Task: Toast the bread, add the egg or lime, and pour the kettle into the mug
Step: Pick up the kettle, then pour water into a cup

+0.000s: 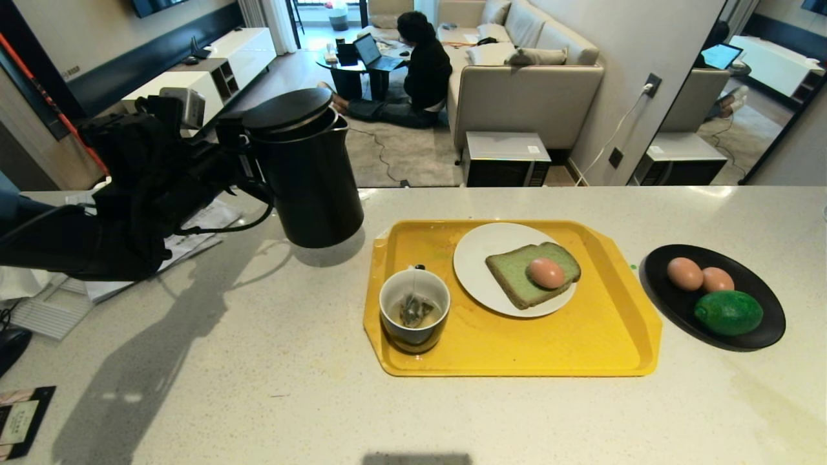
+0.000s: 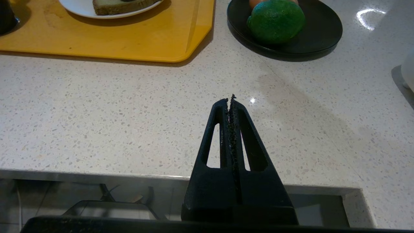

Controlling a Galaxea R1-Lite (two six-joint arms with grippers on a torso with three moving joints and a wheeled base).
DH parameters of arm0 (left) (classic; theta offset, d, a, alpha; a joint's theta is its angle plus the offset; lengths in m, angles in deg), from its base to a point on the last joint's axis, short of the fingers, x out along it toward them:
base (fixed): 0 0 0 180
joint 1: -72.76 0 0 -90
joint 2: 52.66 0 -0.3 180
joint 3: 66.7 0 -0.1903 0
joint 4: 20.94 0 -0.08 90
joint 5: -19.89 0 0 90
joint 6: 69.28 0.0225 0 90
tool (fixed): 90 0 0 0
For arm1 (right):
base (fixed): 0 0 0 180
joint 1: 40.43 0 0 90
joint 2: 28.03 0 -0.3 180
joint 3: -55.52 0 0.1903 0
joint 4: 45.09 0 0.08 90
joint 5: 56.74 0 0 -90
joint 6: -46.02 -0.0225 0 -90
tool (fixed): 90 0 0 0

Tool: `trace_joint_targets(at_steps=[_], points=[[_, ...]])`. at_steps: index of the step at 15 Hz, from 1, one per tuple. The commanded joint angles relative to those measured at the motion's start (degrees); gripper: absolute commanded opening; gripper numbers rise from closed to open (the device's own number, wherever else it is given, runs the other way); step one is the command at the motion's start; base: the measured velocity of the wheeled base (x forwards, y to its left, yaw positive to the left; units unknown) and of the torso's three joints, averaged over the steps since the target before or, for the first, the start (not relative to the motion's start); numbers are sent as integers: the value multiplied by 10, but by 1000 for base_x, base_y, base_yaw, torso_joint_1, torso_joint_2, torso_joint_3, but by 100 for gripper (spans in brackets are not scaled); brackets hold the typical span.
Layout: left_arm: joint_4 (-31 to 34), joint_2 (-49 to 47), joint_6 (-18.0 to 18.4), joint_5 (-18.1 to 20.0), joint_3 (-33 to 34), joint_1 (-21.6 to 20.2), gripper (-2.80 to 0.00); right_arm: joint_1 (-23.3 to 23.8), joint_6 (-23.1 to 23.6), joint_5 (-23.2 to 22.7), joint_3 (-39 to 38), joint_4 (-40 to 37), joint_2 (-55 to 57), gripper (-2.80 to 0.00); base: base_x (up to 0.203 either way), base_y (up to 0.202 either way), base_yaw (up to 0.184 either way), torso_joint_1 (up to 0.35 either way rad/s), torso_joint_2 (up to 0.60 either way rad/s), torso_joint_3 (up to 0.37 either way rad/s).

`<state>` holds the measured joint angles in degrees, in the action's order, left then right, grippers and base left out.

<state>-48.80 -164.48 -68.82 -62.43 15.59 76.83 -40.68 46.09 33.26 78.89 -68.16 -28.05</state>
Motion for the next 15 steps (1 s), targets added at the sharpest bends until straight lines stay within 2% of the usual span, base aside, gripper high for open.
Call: trace_joint_targets(at_steps=[1, 7, 12, 15], points=[[19, 37, 0, 1, -17, 0, -280, 0, 1, 0, 0, 0, 0, -280, 0, 0, 0, 0, 0, 0], [164, 88, 8, -1, -109, 26, -280, 0, 1, 0, -1, 0, 0, -280, 0, 0, 0, 0, 0, 0], [254, 123, 65, -2, -126, 84, -280, 0, 0, 0, -1, 0, 0, -280, 0, 0, 0, 0, 0, 0], [290, 117, 96, -4, -165, 99, -280, 0, 1, 0, 0, 0, 0, -280, 0, 0, 0, 0, 0, 0]])
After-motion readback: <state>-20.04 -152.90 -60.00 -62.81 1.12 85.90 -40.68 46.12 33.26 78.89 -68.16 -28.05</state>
